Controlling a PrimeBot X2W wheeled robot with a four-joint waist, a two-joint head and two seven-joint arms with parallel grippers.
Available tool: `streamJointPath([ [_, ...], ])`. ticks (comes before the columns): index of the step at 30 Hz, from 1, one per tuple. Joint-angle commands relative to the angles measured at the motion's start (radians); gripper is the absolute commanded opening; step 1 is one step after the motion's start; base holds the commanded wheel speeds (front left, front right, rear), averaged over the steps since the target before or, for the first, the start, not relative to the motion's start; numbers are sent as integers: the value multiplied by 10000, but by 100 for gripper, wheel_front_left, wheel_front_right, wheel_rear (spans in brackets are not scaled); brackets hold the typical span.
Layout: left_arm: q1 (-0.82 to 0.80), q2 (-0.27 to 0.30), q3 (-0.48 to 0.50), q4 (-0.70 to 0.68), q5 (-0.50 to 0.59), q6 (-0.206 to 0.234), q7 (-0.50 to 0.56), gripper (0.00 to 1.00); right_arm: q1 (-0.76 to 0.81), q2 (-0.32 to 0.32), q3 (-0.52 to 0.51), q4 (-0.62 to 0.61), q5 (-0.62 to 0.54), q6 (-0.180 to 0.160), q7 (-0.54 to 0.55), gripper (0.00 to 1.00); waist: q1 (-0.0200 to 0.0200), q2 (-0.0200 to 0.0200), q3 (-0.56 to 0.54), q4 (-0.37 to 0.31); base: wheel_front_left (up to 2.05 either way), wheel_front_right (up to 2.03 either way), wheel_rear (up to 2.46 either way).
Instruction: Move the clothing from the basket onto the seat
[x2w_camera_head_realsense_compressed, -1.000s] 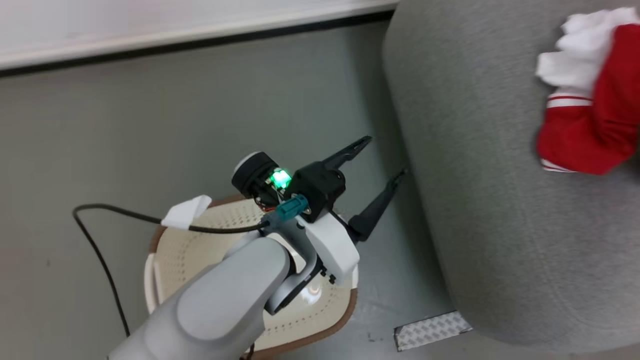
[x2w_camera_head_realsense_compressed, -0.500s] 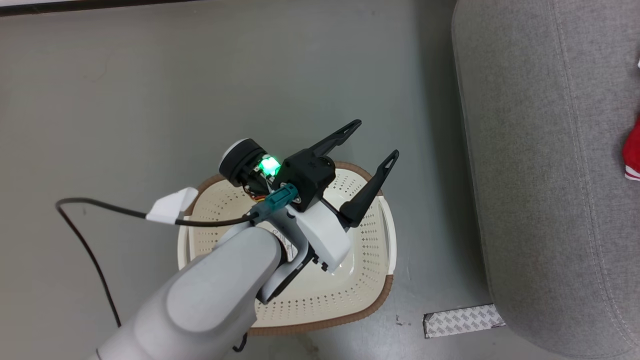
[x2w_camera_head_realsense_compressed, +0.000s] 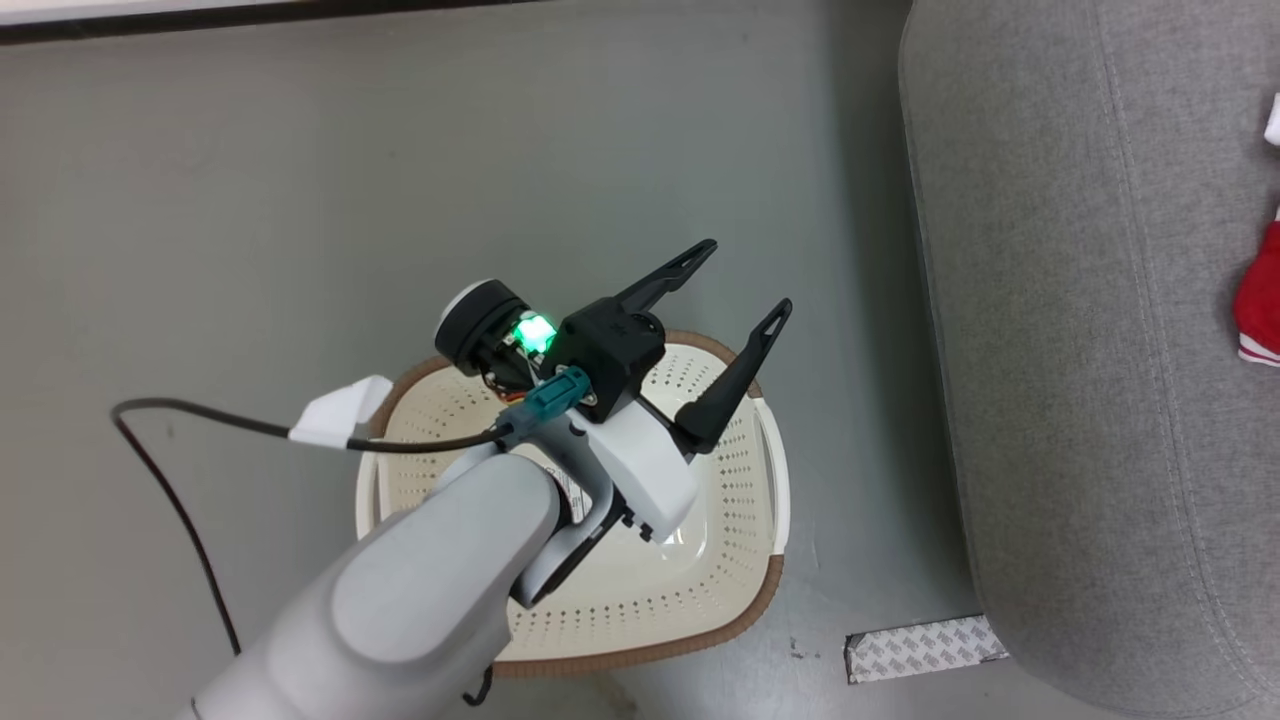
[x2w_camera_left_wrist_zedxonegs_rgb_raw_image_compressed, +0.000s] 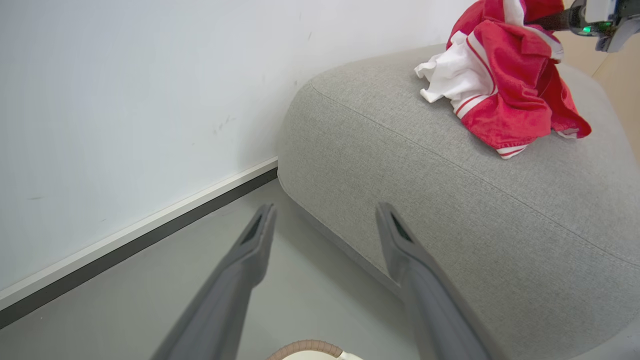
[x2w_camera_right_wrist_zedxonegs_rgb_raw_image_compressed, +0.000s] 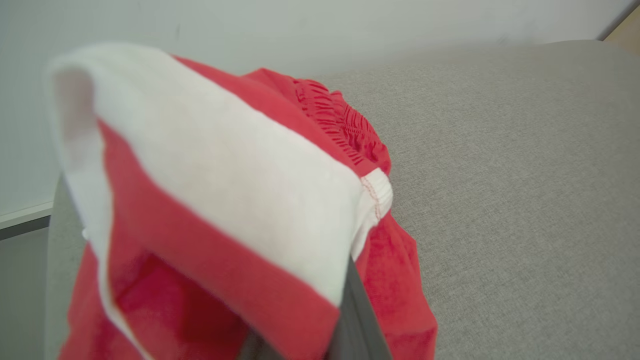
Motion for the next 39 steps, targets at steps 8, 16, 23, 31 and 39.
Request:
streamJointPath([
  [8,373,69,54,261,-302,75,-326,100,223,-196,772,-273,112,-23,34,100,-1,0,-857,-224,0,0,0],
  [16,985,-3,107,668,-706,143,-729,100,504,-466,1524,-633,187,-23,63,100,-1,0,-2298,-381,0,0,0],
  [23,1683,16,288,897,-1091,287,-1024,100,853,-803,2063,-1248,323,-23,-185,100,-1,0,-3607,-322,0,0,0],
  [31,2533,280,820,849,-1594,601,-1369,100,1353,-983,2531,-2788,-83,-23,-1762,100,-1,0,-4759,63,0,0,0],
  [39,3453,921,1830,525,-2193,1084,-1504,100,2289,-354,2190,-4087,-595,-23,-3263,100,-1,0,-5400,427,0,0,0],
])
